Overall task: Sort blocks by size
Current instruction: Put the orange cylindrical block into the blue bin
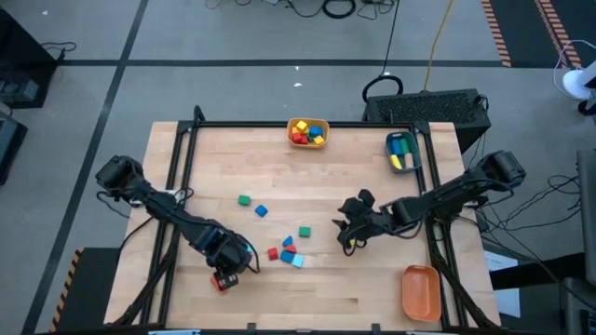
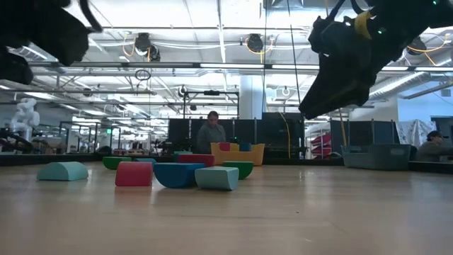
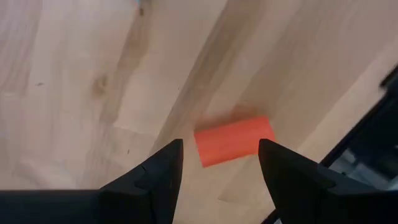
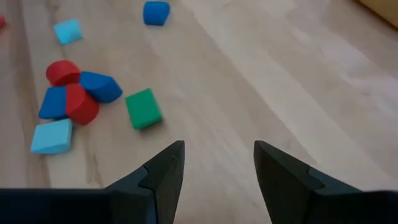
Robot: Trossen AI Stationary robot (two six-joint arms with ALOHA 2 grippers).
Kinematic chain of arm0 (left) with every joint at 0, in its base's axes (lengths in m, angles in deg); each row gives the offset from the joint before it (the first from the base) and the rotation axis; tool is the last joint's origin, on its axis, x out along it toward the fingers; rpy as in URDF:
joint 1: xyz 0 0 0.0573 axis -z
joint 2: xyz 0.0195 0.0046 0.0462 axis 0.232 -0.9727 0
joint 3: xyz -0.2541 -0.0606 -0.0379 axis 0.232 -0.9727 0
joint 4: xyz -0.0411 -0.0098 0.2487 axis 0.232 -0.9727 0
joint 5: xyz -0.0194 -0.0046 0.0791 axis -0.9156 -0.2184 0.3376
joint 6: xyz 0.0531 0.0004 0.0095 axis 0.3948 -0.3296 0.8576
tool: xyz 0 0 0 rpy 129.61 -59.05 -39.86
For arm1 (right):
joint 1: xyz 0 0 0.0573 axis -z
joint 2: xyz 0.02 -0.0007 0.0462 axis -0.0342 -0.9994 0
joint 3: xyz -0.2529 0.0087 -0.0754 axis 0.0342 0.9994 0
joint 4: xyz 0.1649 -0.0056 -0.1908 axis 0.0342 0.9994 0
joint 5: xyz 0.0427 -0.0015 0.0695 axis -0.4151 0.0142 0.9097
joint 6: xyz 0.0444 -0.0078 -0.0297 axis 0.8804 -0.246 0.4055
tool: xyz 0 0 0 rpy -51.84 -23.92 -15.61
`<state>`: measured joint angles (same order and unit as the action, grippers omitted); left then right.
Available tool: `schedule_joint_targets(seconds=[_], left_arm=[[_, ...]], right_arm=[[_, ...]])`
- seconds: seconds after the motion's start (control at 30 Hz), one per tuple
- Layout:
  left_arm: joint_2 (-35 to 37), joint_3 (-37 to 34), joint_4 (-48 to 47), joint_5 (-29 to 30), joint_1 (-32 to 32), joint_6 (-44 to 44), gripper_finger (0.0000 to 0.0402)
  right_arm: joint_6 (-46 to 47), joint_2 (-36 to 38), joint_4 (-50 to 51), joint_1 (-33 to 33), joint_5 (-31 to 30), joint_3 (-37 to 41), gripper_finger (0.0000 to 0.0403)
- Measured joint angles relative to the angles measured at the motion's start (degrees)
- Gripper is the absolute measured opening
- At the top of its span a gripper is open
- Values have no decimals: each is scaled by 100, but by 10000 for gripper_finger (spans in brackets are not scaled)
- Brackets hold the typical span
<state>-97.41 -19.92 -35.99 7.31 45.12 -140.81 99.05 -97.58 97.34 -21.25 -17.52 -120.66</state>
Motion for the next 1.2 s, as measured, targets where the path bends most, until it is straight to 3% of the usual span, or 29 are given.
schedule_joint_targets(seconds=[0.17,0.43,0.57,1.2], left_arm=[[0,0,9,30,307,1603,210],[0,0,392,804,996,2991,210],[-57,0,521,1112,1199,3114,210],[-1132,0,540,1241,1554,3356,207]], right_arm=[[-238,-260,-377,-114,-22,2,178],[-522,-393,-652,-112,-24,2,178],[-522,-393,-721,-110,-24,2,178],[-529,-393,-846,-110,-17,2,178]])
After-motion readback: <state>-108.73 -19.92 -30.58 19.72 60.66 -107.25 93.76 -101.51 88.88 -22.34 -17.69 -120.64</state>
